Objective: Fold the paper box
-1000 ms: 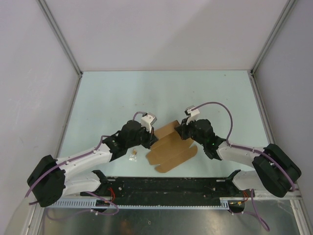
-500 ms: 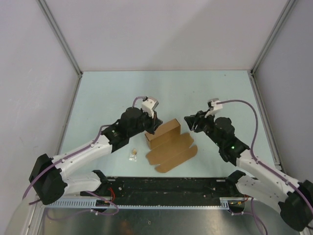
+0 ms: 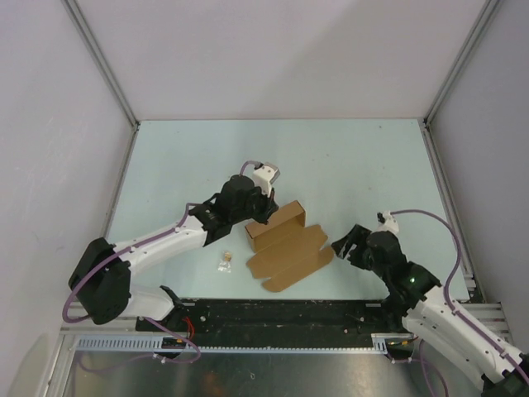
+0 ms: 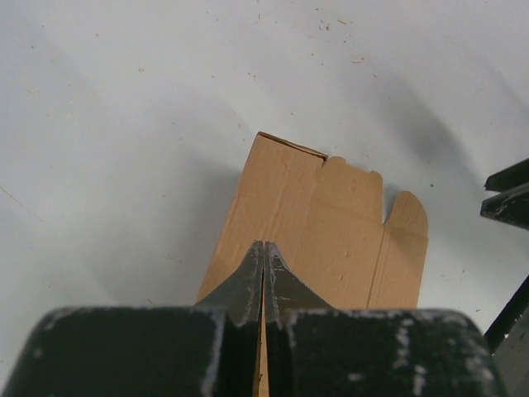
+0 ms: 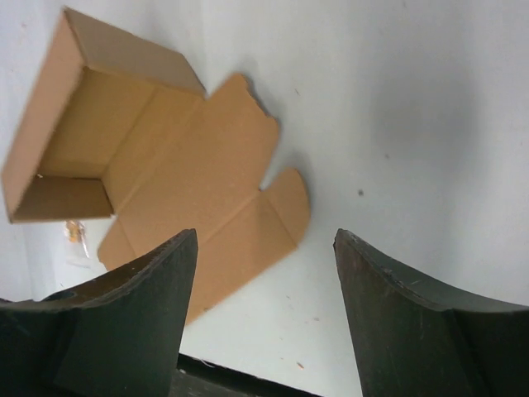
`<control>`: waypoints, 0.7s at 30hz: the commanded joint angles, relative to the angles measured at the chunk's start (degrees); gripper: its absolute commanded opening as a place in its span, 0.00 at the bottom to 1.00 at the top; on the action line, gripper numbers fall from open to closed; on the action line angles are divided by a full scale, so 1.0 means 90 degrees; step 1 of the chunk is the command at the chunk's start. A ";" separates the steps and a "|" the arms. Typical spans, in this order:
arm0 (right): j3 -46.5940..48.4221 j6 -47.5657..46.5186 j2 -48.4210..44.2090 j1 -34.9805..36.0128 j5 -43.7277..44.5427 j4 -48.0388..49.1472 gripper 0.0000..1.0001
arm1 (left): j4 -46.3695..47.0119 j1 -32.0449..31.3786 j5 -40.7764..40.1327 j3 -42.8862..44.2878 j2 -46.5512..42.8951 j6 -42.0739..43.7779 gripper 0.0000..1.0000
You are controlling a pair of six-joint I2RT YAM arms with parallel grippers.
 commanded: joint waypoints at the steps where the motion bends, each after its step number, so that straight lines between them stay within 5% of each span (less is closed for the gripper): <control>1: -0.0711 0.0319 -0.0612 -0.0043 -0.0347 0.0108 0.74 | 0.0167 0.0034 0.0067 0.0052 -0.0234 0.0168 0.00; 8: -0.1649 0.0260 -0.0702 -0.0151 -0.0690 0.1018 0.76 | 0.0177 0.0034 -0.0011 -0.0104 -0.0351 0.0158 0.00; 21: -0.1903 0.0533 0.1065 -0.0483 -0.1080 0.2716 0.64 | 0.0235 0.0034 -0.0011 -0.0192 -0.0351 0.0139 0.00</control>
